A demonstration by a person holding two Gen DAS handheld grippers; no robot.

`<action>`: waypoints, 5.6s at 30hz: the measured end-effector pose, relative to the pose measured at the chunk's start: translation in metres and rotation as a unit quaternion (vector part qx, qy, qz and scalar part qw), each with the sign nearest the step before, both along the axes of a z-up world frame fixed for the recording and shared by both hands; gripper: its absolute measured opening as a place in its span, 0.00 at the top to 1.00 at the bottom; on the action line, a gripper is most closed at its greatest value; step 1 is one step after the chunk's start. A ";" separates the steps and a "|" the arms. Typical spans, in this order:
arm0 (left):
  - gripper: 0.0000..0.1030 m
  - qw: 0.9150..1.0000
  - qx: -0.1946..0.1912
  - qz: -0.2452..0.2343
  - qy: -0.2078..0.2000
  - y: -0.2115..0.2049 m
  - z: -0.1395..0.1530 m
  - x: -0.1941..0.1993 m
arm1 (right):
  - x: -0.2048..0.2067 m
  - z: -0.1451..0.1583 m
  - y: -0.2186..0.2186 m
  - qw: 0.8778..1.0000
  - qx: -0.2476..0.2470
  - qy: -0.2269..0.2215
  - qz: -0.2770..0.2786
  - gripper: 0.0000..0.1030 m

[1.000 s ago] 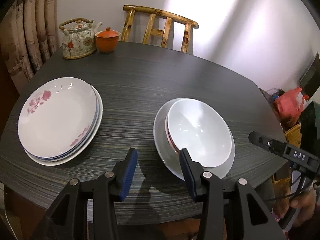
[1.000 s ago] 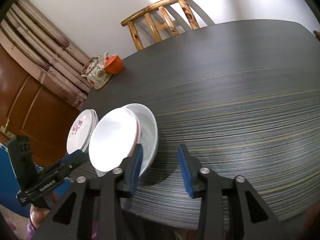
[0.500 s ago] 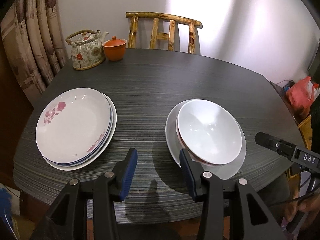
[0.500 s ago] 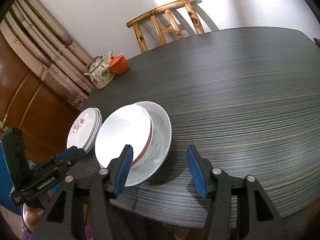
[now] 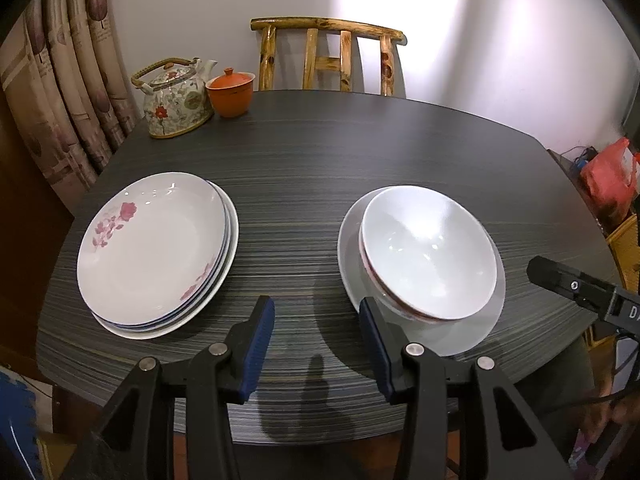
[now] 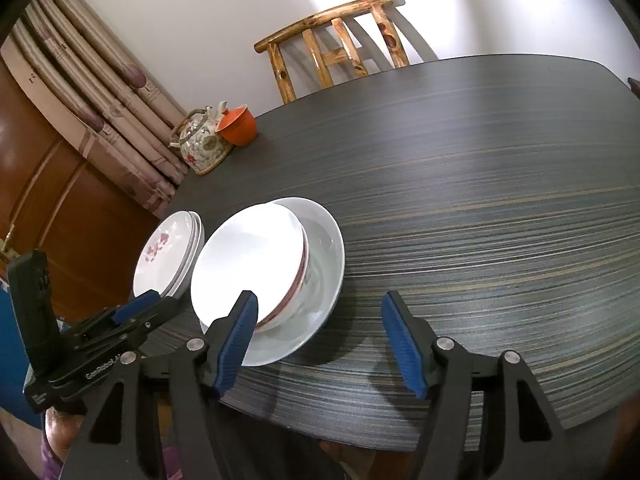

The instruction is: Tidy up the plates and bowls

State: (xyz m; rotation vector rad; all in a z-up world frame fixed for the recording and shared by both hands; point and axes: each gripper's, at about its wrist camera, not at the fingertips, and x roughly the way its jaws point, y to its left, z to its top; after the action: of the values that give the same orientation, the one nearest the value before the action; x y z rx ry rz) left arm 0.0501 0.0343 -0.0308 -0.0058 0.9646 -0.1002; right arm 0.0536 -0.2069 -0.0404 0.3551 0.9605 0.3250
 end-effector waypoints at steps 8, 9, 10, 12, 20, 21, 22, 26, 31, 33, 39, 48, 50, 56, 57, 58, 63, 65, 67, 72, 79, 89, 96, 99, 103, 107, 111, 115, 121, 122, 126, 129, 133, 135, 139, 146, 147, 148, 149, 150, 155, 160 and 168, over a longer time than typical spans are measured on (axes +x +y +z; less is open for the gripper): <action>0.56 0.999 -0.050 0.009 0.016 0.013 -0.003 0.005 | 0.000 0.001 0.004 1.000 -0.004 0.000 0.005 0.36; 0.56 0.998 -0.058 0.011 0.020 0.015 -0.004 0.006 | -0.002 0.001 0.004 1.000 -0.003 -0.001 0.005 0.36; 0.56 0.998 -0.062 0.013 0.023 0.016 -0.005 0.007 | -0.002 0.001 0.004 1.000 -0.003 -0.002 0.006 0.36; 0.56 0.997 -0.069 0.021 0.027 0.020 -0.006 0.008 | -0.004 0.001 0.006 1.000 -0.007 -0.005 0.008 0.36; 0.56 0.995 -0.089 0.026 0.036 0.028 -0.009 0.011 | -0.006 -0.006 0.001 1.000 -0.012 -0.002 0.002 0.36; 0.56 0.995 -0.091 0.027 0.036 0.029 -0.010 0.012 | -0.006 -0.007 -0.001 1.000 -0.009 -0.002 0.002 0.36; 0.56 0.995 -0.093 0.027 0.037 0.030 -0.011 0.012 | -0.007 -0.007 -0.001 1.000 -0.006 -0.002 0.002 0.36; 0.56 0.993 -0.105 0.026 0.051 0.031 -0.019 0.014 | -0.008 -0.009 -0.003 1.000 0.000 -0.003 0.005 0.36; 0.56 0.990 -0.122 0.022 0.069 0.030 -0.030 0.019 | -0.005 -0.013 -0.008 1.000 0.006 0.002 0.005 0.36; 0.56 0.989 -0.129 0.026 0.070 0.032 -0.031 0.020 | -0.003 -0.014 -0.010 1.000 0.011 0.004 0.002 0.36; 0.56 0.984 -0.158 0.032 0.073 0.040 -0.030 0.021 | 0.004 -0.020 -0.010 1.000 0.009 0.010 0.007 0.36; 0.56 0.977 -0.193 0.006 0.094 0.040 -0.037 0.027 | 0.011 -0.025 -0.005 1.000 0.009 0.020 0.016 0.36; 0.54 0.975 -0.198 0.002 0.101 0.040 -0.042 0.028 | 0.014 -0.026 -0.005 1.000 0.010 0.021 0.016 0.36; 0.53 0.974 -0.195 -0.008 0.113 0.036 -0.047 0.038 | 0.019 -0.029 -0.004 0.999 0.006 0.027 0.022 0.35; 0.53 0.976 -0.186 -0.011 0.113 0.033 -0.047 0.042 | 0.020 -0.030 -0.004 0.999 0.003 0.027 0.023 0.34; 0.52 0.977 -0.181 -0.012 0.113 0.031 -0.047 0.042 | 0.020 -0.030 -0.005 0.999 0.002 0.028 0.023 0.34; 0.50 0.979 -0.162 -0.016 0.118 0.026 -0.051 0.046 | 0.027 -0.036 -0.006 0.999 -0.008 0.039 0.024 0.34; 0.50 0.980 -0.160 -0.018 0.117 0.025 -0.052 0.046 | 0.030 -0.037 -0.005 0.999 -0.019 0.039 0.022 0.34; 0.50 0.981 -0.157 -0.021 0.114 0.025 -0.053 0.046 | 0.034 -0.040 -0.006 0.999 -0.021 0.043 0.021 0.34; 0.50 0.983 -0.154 -0.020 0.102 0.026 -0.055 0.044 | 0.043 -0.047 -0.007 0.998 -0.019 0.052 0.026 0.34; 0.49 0.982 -0.160 0.000 0.096 0.025 -0.059 0.043 | 0.056 -0.059 -0.006 0.997 -0.026 0.069 0.033 0.34; 0.48 0.983 -0.160 0.007 0.089 0.025 -0.063 0.044 | 0.067 -0.066 -0.004 0.996 -0.029 0.067 0.053 0.34; 0.48 0.989 -0.129 0.002 0.072 0.017 -0.059 0.041 | 0.066 -0.065 -0.004 0.997 -0.032 0.040 0.063 0.34; 0.52 0.989 -0.129 -0.001 0.070 0.016 -0.058 0.041 | 0.070 -0.067 -0.006 0.996 -0.020 0.052 0.064 0.34; 0.73 0.986 -0.147 -0.022 0.071 0.013 -0.057 0.043 | 0.071 -0.066 -0.005 0.995 -0.026 0.057 0.072 0.34; 0.84 0.987 -0.142 -0.035 0.066 0.006 -0.053 0.043 | 0.073 -0.064 -0.001 0.995 -0.024 0.057 0.084 0.45; 0.84 0.987 -0.144 -0.030 0.066 0.005 -0.052 0.041 | 0.069 -0.056 0.011 0.993 -0.031 0.044 0.102 0.72; 0.84 0.987 -0.147 -0.028 0.067 0.007 -0.052 0.041 | 0.066 -0.048 0.026 0.991 -0.049 0.036 0.118 0.88; 0.85 0.989 -0.128 -0.029 0.070 0.004 -0.050 0.035 | 0.066 -0.051 0.019 0.993 -0.012 0.053 0.101 0.88; 0.85 0.989 -0.129 -0.027 0.073 0.004 -0.050 0.034 | 0.064 -0.050 0.020 0.993 -0.012 0.053 0.101 0.88; 0.85 0.989 -0.123 -0.025 0.082 0.006 -0.051 0.030 | 0.060 -0.049 0.022 0.993 -0.010 0.052 0.102 0.88; 0.86 0.988 -0.124 -0.021 0.086 0.005 -0.049 0.032 | 0.058 -0.048 0.023 0.993 -0.005 0.052 0.103 0.88; 0.86 0.988 -0.127 -0.021 0.090 0.007 -0.048 0.032 | 0.057 -0.052 0.021 0.992 0.005 0.065 0.106 0.88; 0.86 0.987 -0.128 -0.020 0.091 0.007 -0.048 0.032 | 0.057 -0.053 0.020 0.992 0.008 0.069 0.105 0.88; 0.80 0.986 -0.138 -0.014 0.097 0.012 -0.052 0.035 | 0.060 -0.055 0.017 0.991 0.021 0.081 0.105 0.86; 0.80 0.986 -0.141 -0.018 0.088 0.017 -0.055 0.032 | 0.072 -0.054 0.018 0.991 0.018 0.082 0.108 0.87; 0.83 0.986 -0.144 -0.021 0.085 0.016 -0.055 0.031 | 0.073 -0.055 0.018 0.990 0.017 0.084 0.110 0.89; 0.86 0.985 -0.148 -0.021 0.084 0.016 -0.054 0.030 | 0.073 -0.056 0.018 0.990 0.022 0.084 0.109 0.91; 0.87 0.986 -0.144 -0.019 0.082 0.015 -0.054 0.029 | 0.071 -0.056 0.019 0.990 0.025 0.082 0.110 0.92; 0.87 0.986 -0.143 -0.020 0.080 0.015 -0.054 0.028 | 0.070 -0.055 0.020 0.991 0.020 0.077 0.111 0.91; 0.89 0.985 -0.146 -0.014 0.086 0.018 -0.054 0.023 | 0.066 -0.055 0.020 0.990 0.024 0.075 0.113 0.90; 0.90 0.986 -0.144 -0.009 0.088 0.016 -0.053 0.026 | 0.060 -0.055 0.021 0.991 0.025 0.074 0.112 0.90; 0.91 0.986 -0.140 0.007 0.088 0.024 -0.053 0.023 | 0.056 -0.056 0.028 0.990 0.031 0.077 0.113 0.90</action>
State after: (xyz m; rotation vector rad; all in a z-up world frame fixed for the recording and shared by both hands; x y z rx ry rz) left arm 0.0735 0.0580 -0.0837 -0.2837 1.1201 -0.2251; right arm 0.1094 -0.1792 -0.0964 0.3315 1.1475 0.5404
